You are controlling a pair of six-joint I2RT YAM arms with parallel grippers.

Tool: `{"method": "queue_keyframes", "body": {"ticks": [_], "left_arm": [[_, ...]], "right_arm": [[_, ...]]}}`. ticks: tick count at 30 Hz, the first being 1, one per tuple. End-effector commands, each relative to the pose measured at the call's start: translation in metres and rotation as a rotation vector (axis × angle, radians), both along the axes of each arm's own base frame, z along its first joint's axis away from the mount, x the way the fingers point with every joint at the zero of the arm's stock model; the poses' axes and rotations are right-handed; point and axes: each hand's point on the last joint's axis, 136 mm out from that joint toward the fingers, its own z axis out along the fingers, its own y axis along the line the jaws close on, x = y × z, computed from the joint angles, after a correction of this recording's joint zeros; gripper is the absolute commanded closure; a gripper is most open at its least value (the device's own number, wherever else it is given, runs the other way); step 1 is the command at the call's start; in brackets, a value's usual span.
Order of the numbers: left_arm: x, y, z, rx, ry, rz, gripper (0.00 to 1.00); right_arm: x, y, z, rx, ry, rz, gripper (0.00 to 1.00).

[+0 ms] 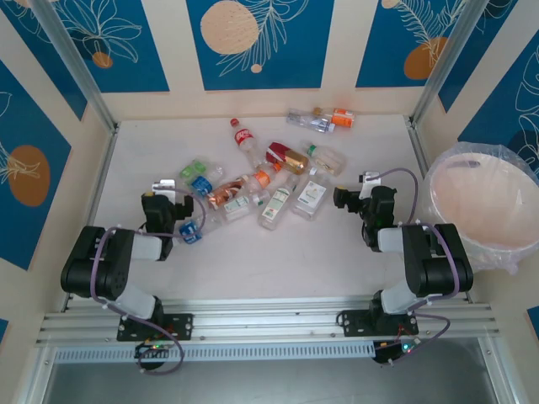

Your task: Put the plastic bottles in the bin

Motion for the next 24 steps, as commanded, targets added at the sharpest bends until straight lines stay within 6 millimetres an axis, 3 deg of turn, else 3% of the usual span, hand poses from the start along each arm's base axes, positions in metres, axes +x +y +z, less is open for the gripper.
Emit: {"method": "queue_keyframes", "body": {"ticks": [1, 24], "left_arm": [[0.002, 0.004, 0.007, -0.012, -0.026, 0.024, 0.00], [0.003, 0.004, 0.008, -0.009, -0.026, 0.022, 0.00]], "right_arm": [[0.006, -0.006, 0.007, 0.006, -0.029, -0.037, 0.01], [0.005, 0.007, 0.007, 0.038, -0.011, 0.074, 0.01]]}}
